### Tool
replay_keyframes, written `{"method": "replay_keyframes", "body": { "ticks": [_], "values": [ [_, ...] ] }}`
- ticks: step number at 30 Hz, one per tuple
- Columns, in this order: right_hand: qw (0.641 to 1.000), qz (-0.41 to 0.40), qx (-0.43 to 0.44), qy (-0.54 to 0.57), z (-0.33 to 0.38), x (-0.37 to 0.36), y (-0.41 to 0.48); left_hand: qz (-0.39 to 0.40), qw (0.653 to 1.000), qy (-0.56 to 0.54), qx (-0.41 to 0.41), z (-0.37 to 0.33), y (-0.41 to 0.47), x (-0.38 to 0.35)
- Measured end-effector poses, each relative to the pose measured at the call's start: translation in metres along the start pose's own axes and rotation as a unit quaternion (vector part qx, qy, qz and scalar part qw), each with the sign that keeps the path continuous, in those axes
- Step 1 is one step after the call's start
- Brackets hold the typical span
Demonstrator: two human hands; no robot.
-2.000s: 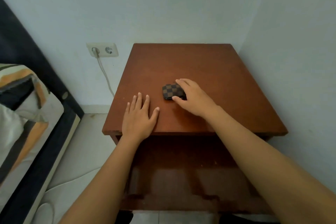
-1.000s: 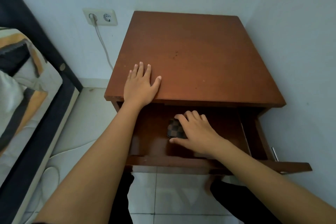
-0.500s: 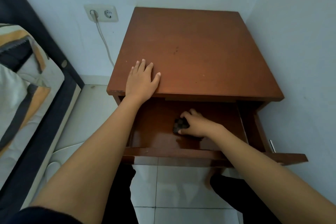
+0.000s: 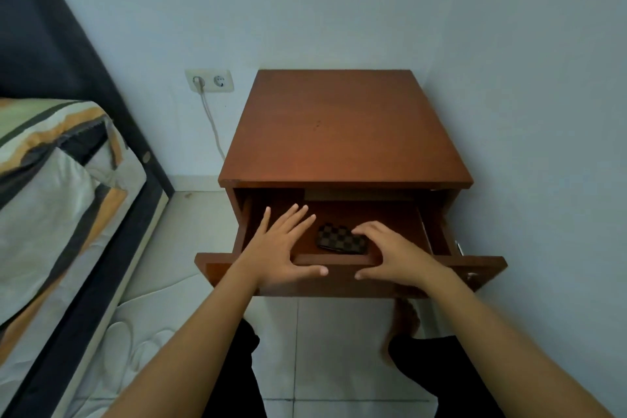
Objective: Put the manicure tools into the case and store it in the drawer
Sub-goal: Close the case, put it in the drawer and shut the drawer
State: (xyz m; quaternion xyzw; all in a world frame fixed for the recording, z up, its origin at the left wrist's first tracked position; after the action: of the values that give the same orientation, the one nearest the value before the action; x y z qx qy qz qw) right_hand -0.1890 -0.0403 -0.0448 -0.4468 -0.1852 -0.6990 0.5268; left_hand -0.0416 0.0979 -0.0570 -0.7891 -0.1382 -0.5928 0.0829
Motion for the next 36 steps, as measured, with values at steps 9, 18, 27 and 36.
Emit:
{"method": "replay_keyframes", "body": {
  "ticks": [9,18,27,36],
  "values": [
    [0.991,-0.131,0.009,-0.029,-0.011,0.007,0.017,-0.067,0.988,0.14,0.012,0.013,0.02,0.002],
    [0.967,-0.184,0.077,-0.16,-0.022,0.02,0.068,-0.153,0.98,0.09,0.09,0.039,0.061,0.003],
    [0.915,-0.36,0.061,-0.172,-0.022,0.017,0.093,-0.264,0.95,0.111,0.124,0.05,0.082,-0.008],
    [0.908,-0.372,0.03,-0.188,-0.02,0.018,0.097,-0.275,0.942,0.121,0.149,0.049,0.084,-0.011]
  ]
}}
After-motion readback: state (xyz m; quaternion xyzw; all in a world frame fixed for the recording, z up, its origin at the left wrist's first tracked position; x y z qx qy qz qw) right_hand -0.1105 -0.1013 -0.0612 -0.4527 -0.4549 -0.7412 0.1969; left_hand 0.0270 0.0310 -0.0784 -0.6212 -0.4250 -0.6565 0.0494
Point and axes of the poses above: each hand's wrist, its own y-axis towards the middle knuckle, its own x-axis out of the back of the hand, z = x × y, the point moved 5 cm from there along y, towards the middle knuckle, and after that the axes turned 3 degrees about -z, right-handed, at the moved point
